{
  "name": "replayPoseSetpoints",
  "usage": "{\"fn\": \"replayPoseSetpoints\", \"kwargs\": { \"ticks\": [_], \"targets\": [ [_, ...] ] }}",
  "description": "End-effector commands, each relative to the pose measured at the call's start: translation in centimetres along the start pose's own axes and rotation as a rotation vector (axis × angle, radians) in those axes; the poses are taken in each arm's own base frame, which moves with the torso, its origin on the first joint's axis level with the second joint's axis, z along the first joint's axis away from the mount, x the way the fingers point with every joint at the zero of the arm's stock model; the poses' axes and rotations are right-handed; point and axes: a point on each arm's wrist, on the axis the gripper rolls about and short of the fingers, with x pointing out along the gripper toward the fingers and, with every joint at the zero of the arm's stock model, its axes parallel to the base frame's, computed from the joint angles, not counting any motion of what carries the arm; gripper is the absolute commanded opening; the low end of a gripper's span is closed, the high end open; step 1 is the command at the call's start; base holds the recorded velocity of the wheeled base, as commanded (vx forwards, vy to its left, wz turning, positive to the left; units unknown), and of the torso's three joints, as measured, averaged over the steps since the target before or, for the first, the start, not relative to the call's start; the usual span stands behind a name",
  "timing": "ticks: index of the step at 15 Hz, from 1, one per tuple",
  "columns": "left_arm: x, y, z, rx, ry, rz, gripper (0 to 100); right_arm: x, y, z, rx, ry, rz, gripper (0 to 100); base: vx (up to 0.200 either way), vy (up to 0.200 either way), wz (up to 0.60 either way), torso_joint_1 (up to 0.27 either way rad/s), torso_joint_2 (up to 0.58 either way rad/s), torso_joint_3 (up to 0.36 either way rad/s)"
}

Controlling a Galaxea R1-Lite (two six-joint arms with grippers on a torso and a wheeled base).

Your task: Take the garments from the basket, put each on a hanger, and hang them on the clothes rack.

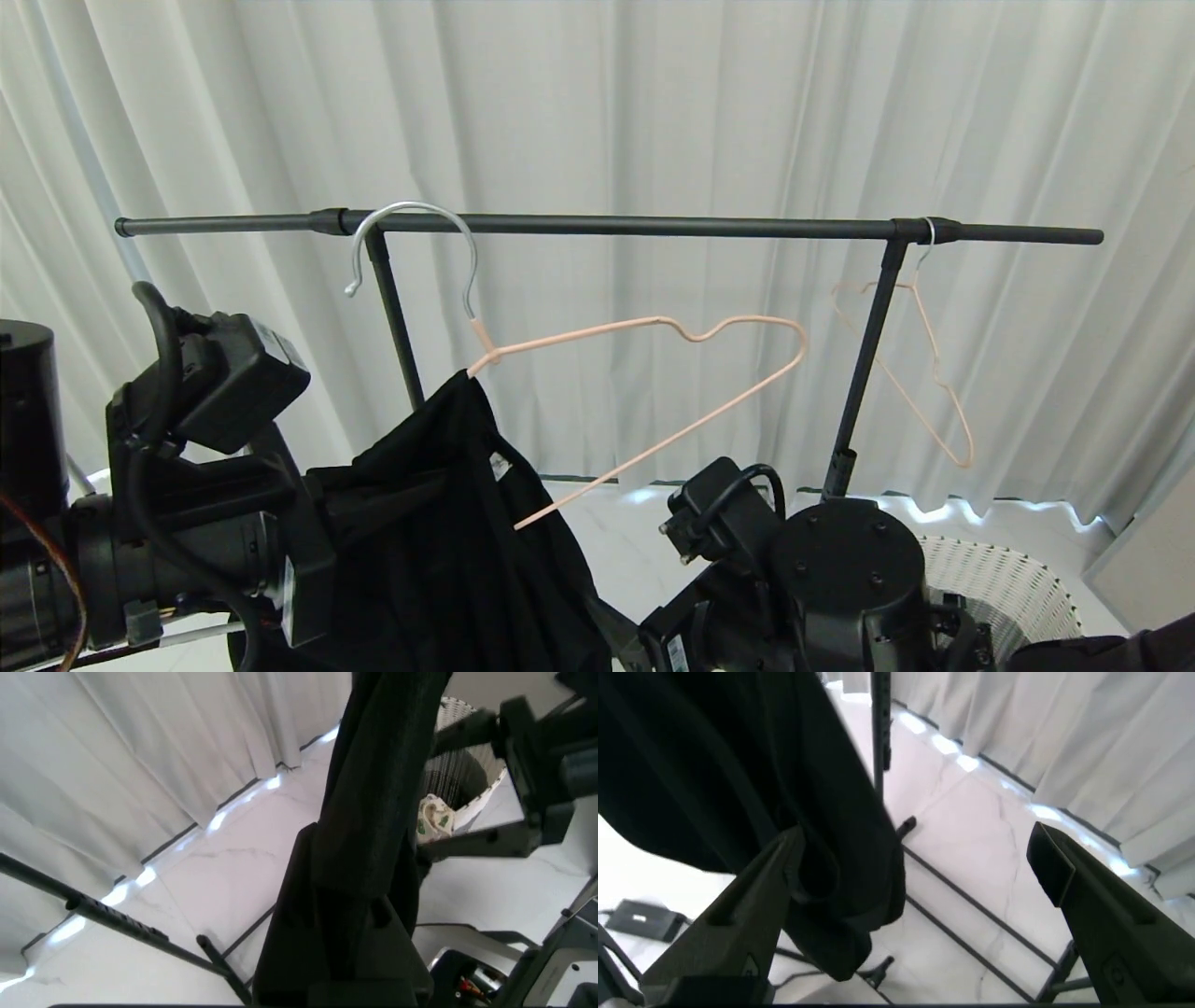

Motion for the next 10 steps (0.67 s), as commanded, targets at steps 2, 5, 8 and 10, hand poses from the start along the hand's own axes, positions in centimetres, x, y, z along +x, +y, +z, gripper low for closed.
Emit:
{"fn": "replayPoseSetpoints", "kwargs": {
  "ticks": [2,5,8,10],
  "targets": [
    [0.0,-0.3,0.1,0.008,-0.006,-0.018,0,-0.3,-0.1,0.3,0.004,-0.012,0.002,100,0.0,0.0,0.0,0.0,0.0,0.0],
    [0.0,-0.3,0.2,0.01,-0.009,-0.019,0,-0.2,1.2,-0.4,-0.017,0.012,0.037,100,0.0,0.0,0.0,0.0,0.0,0.0],
    [0.0,-0.3,0.2,0.01,-0.009,-0.02,0,0.0,1.6,-1.1,-0.028,0.033,0.047,100,0.0,0.0,0.0,0.0,0.0,0.0],
    [0.0,-0.4,0.2,0.012,-0.011,-0.023,0,0.3,1.5,-1.3,-0.029,0.041,0.04,100,0.0,0.0,0.0,0.0,0.0,0.0]
  ]
}}
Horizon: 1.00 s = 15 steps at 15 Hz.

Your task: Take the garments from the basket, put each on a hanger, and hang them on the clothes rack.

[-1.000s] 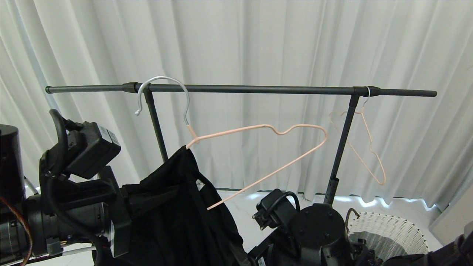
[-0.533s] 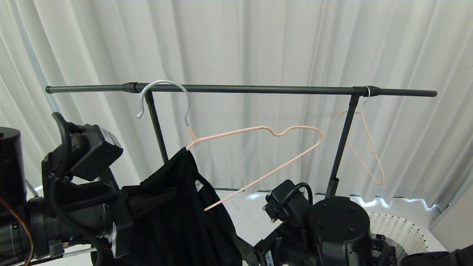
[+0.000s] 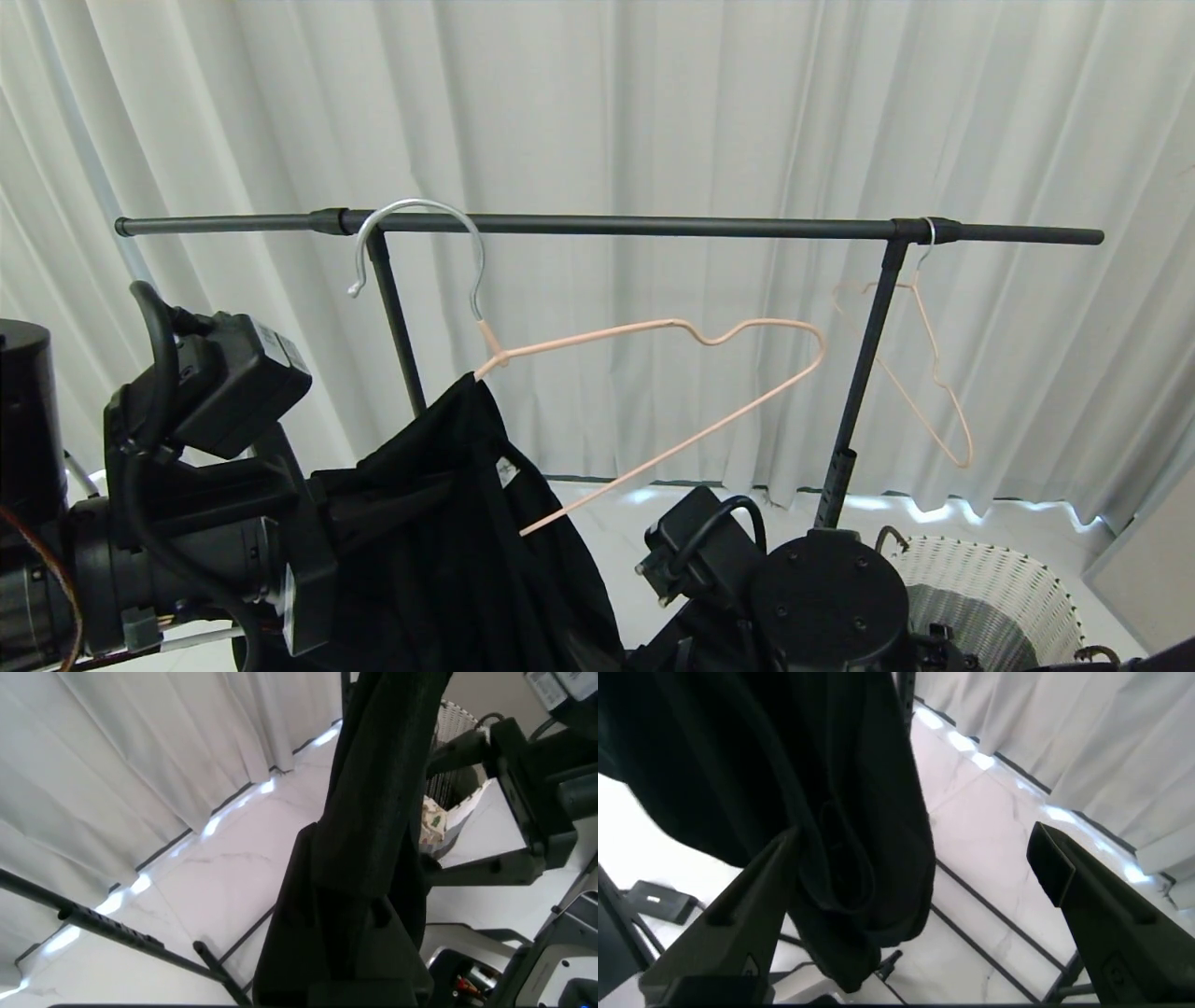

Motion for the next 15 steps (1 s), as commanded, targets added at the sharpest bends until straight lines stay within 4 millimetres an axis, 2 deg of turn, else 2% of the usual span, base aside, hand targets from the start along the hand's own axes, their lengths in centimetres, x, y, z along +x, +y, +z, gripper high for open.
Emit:
{"fn": "replayPoseSetpoints", "kwargs": {
  "ticks": [1,4,8,15],
  "targets": [
    [0.0,0.0,0.0,0.001,-0.001,-0.002,0,0.4,-0.3,-0.4,-0.001,0.016,-0.012,100,0.0,0.0,0.0,0.0,0.0,0.0],
    [0.1,0.0,-0.2,-0.004,0.01,0.003,0,0.3,-1.4,0.2,0.024,-0.002,-0.045,100,0.0,0.0,0.0,0.0,0.0,0.0],
    [0.1,-0.1,-0.7,-0.009,0.029,0.009,0,0.0,-1.5,0.6,0.029,-0.018,-0.044,100,0.0,0.0,0.0,0.0,0.0,0.0],
    [-0.2,-0.1,-0.1,0.001,0.001,0.012,0,1.0,-0.8,-0.7,0.004,0.03,-0.034,100,0.0,0.0,0.0,0.0,0.0,0.0]
  ]
}}
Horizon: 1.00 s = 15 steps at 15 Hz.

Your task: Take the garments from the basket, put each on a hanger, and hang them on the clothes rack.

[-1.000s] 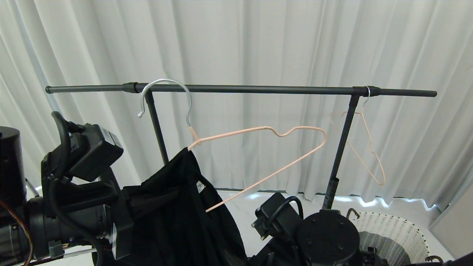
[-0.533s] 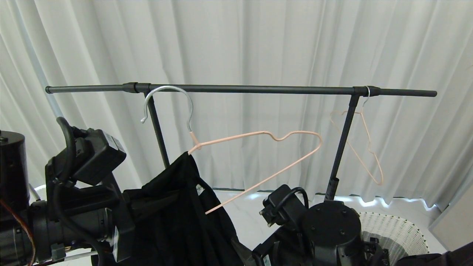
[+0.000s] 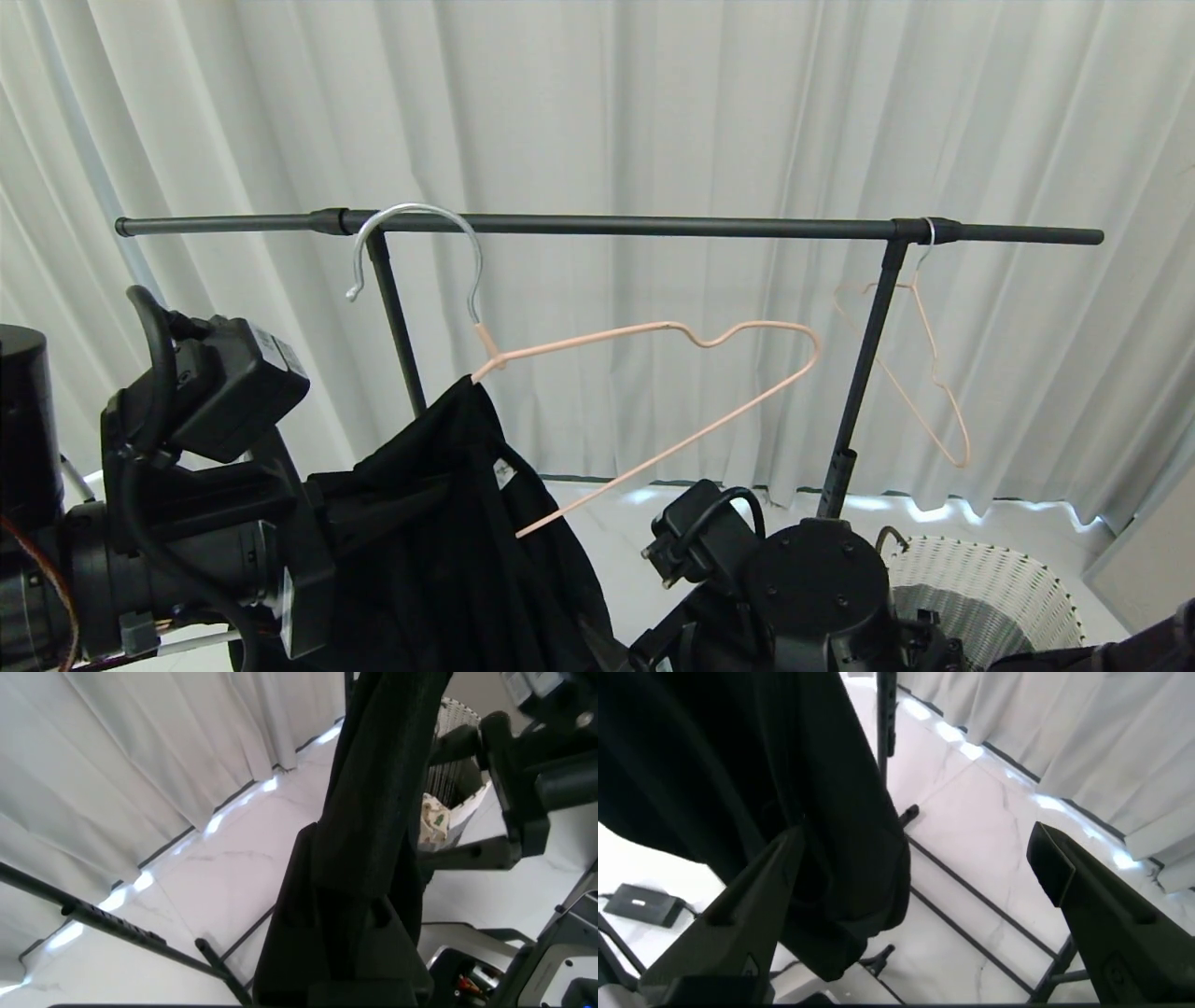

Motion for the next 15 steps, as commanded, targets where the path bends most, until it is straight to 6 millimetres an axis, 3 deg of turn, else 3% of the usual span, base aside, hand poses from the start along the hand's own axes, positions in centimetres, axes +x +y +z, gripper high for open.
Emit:
{"fn": "replayPoseSetpoints", "kwargs": {
  "ticks": [1,9,15],
  "targets": [
    [-0.1,0.0,0.0,0.001,-0.003,0.001,0,0.3,0.2,-0.5,-0.007,0.016,0.0,100,0.0,0.0,0.0,0.0,0.0,0.0],
    [0.1,-0.1,-0.3,-0.001,0.012,-0.004,0,-0.3,1.9,-0.6,-0.031,0.013,0.053,100,0.0,0.0,0.0,0.0,0.0,0.0],
    [0.0,-1.0,0.1,0.024,-0.011,-0.054,0,0.3,1.7,-1.6,-0.039,0.043,0.026,100,0.0,0.0,0.0,0.0,0.0,0.0]
  ]
}}
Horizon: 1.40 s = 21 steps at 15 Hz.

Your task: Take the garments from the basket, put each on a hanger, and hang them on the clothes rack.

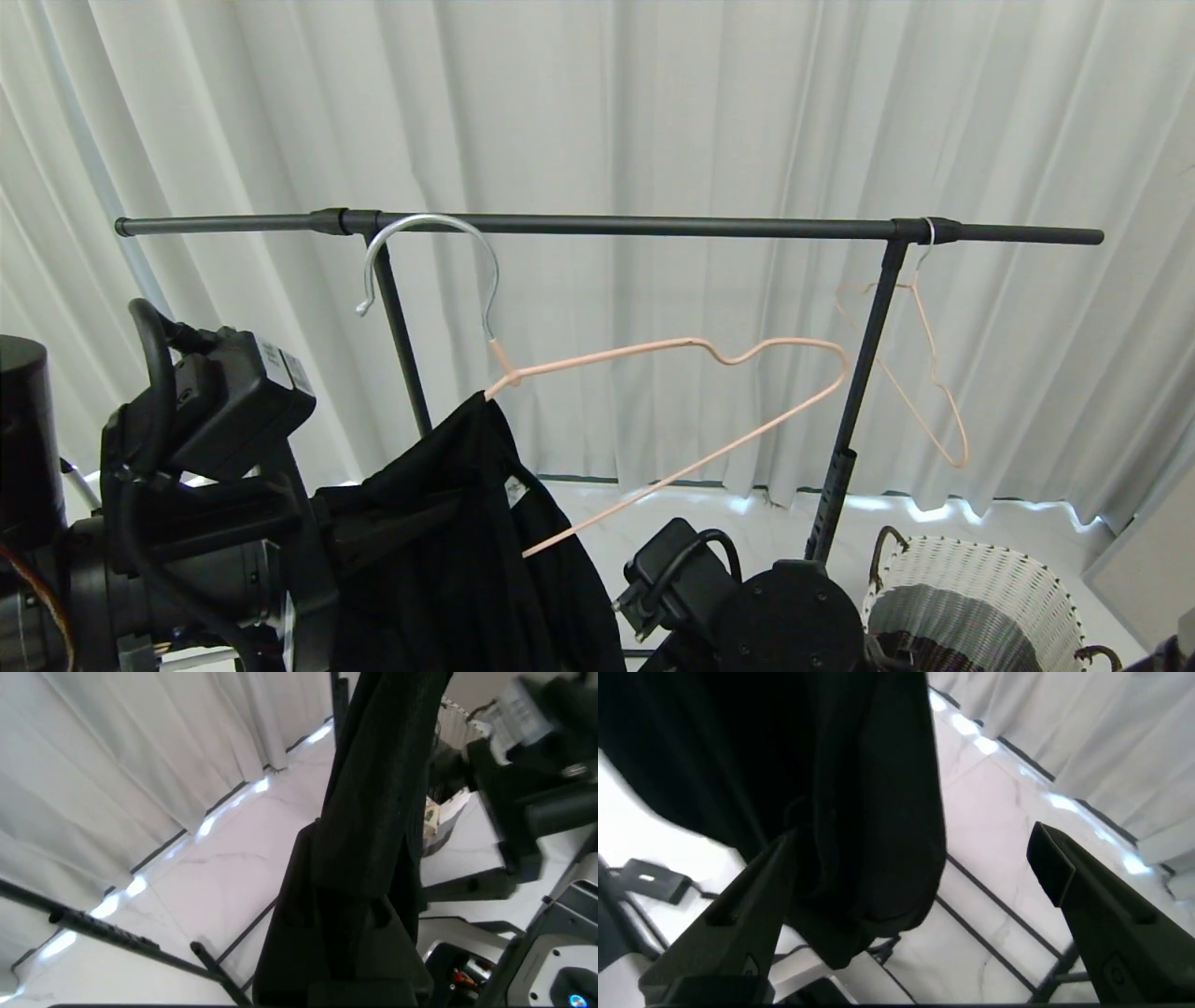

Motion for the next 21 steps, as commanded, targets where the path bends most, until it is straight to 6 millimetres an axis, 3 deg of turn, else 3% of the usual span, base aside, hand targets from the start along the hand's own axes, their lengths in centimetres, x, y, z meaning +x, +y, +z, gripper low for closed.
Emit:
{"fn": "replayPoseSetpoints", "kwargs": {
  "ticks": [1,3,7,11,14,21],
  "targets": [
    [0.0,-0.2,0.1,0.006,-0.007,-0.011,0,0.5,0.0,-0.6,-0.007,0.023,-0.013,100,0.0,0.0,0.0,0.0,0.0,0.0],
    [-0.1,-0.2,0.1,0.006,-0.003,0.007,0,0.4,-0.4,-1.1,-0.022,0.063,-0.056,100,0.0,0.0,0.0,0.0,0.0,0.0],
    [-0.2,0.0,-0.1,0.004,0.01,0.053,0,-0.2,-3.7,-0.8,-0.005,0.095,-0.231,100,0.0,0.0,0.0,0.0,0.0,0.0],
    [-0.7,-0.4,-1.2,0.001,0.031,0.051,0,-1.1,-9.7,1.3,0.05,0.043,-0.427,100,0.0,0.0,0.0,0.0,0.0,0.0],
    [-1.4,-0.6,-2.3,0.027,0.045,0.067,0,-1.8,-12.4,2.2,0.065,0.018,-0.509,100,0.0,0.0,0.0,0.0,0.0,0.0],
    [-1.0,-1.3,-5.3,0.073,0.215,0.007,0,-2.9,-13.1,3.5,0.087,-0.036,-0.523,100,0.0,0.0,0.0,0.0,0.0,0.0]
  ]
}}
